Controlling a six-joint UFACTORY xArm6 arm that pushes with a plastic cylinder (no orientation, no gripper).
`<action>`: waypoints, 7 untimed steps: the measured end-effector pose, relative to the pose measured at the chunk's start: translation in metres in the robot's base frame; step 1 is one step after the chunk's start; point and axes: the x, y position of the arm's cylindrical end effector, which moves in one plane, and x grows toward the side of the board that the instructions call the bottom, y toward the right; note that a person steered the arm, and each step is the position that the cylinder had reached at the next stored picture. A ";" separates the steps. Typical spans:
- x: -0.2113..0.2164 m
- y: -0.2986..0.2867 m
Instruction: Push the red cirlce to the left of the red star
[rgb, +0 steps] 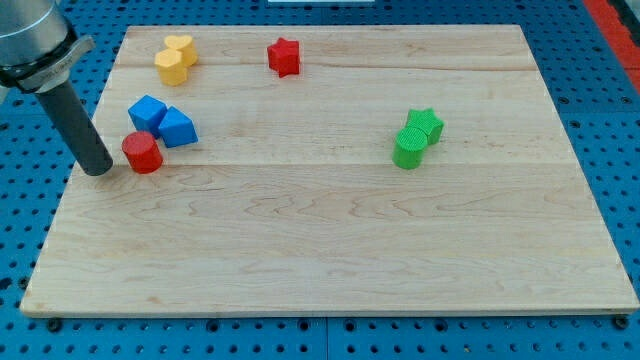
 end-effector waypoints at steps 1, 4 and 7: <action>-0.002 0.004; -0.035 0.140; -0.131 0.165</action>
